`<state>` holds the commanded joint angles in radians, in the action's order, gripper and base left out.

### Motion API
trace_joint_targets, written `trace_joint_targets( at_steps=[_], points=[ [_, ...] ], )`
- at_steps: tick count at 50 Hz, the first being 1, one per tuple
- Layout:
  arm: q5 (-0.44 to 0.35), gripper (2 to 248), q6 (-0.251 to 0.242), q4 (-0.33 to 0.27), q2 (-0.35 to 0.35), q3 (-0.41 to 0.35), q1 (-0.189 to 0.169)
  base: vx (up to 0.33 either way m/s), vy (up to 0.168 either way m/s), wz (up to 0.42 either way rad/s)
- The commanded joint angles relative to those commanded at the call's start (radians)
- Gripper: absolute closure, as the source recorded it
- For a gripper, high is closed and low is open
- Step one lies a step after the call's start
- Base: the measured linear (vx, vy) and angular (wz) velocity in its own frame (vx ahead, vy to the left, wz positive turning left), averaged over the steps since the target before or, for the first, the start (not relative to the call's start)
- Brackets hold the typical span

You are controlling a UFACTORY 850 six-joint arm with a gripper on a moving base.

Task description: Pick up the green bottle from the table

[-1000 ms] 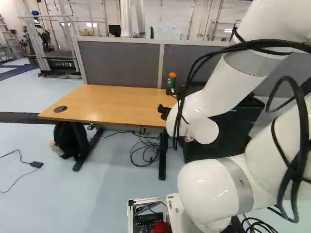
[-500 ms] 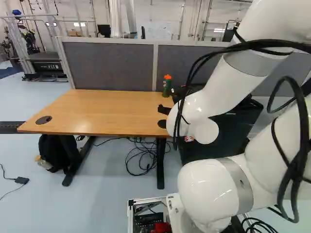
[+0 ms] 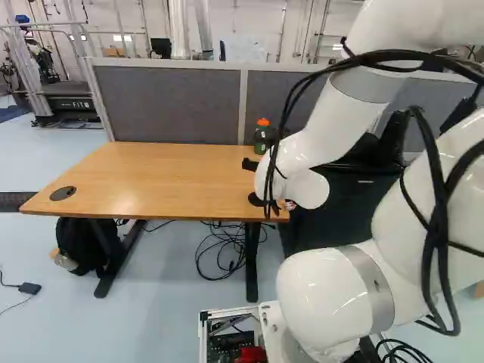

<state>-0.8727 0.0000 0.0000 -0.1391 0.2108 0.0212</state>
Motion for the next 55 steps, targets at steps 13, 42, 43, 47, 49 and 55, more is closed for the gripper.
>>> trace_joint_targets(
  at_steps=[13,42,43,47,49,55],
  points=[
    [0.0,3,0.0,0.0,0.074,0.07,0.005,0.0,0.0,0.0],
    [-0.003,3,0.0,0.062,0.226,0.225,0.001,0.0,0.0,0.0],
    [-0.003,3,0.0,0.065,0.231,0.231,0.001,0.0,0.0,0.0],
    [-0.007,3,0.0,0.077,0.25,0.252,0.0,0.0,0.0,0.0],
    [-0.009,3,0.0,0.083,0.26,0.263,-0.001,0.0,0.0,0.0],
    [-0.018,3,0.0,0.097,0.289,0.295,-0.003,0.0,0.0,0.0]
  ],
)
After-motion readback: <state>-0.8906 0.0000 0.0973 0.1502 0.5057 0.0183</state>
